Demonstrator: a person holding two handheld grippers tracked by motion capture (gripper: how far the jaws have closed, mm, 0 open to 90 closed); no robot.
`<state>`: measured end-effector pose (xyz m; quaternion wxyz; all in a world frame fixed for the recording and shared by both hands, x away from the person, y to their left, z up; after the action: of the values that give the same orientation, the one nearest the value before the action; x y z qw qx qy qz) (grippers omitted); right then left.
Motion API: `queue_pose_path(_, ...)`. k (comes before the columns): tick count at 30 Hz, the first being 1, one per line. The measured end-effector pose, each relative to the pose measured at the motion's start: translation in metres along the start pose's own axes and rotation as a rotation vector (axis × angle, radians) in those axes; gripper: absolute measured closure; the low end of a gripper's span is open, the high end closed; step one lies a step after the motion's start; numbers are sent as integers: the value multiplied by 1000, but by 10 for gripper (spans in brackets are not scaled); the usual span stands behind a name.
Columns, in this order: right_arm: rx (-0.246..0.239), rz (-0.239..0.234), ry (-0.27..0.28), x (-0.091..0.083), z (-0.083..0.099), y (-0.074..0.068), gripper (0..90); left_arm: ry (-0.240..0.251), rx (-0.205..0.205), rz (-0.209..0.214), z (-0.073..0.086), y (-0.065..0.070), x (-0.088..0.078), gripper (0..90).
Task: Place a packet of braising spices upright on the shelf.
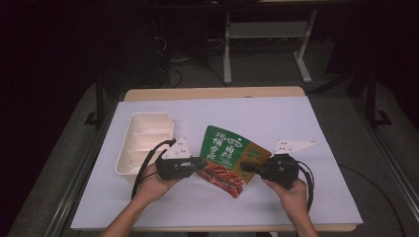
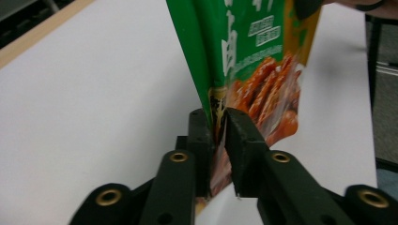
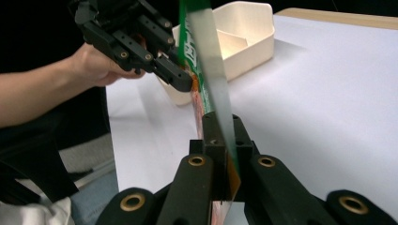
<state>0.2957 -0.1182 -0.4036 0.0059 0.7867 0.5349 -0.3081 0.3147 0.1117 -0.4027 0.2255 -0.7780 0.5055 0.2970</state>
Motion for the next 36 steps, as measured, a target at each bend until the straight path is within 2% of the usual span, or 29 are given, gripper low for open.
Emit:
queue_pose_path(3,-11,24,-32,-7,0,0,896,25,-37,1,2,-2,-4,742)
queue_pose_path(5,-8,28,-43,-12,0,0,896,22,-43,0,4,-2,-5,728)
queue_pose_path(10,-14,77,-63,-23,-4,4,896,19,-35,-1,10,2,-7,710)
queue_pose_path(17,-29,93,-81,-28,-17,4,896,20,-27,9,17,9,-10,683)
queue_pose_path(21,-29,90,-95,-25,-22,4,896,26,-35,13,23,15,-10,668)
queue_pose_path(26,-47,94,-107,-18,-31,2,896,18,-26,11,33,20,-11,634)
queue_pose_path(32,-69,83,-126,-8,-43,-3,896,29,-40,14,43,26,-14,606)
queue_pose_path(36,-83,83,-131,-2,-52,-5,896,27,-31,7,49,30,-16,589)
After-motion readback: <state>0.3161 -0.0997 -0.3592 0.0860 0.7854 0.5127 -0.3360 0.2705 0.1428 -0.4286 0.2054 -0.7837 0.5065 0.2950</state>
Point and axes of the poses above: each handheld gripper's, and its own axes: x roughly forward along the jaws, z roughly out of its underside, y roughly to its right, the point moved 6 cm from there along x, roughly forward along the jaws, and after that the axes turned 8 degrees about -y, right-handed, at the moved point
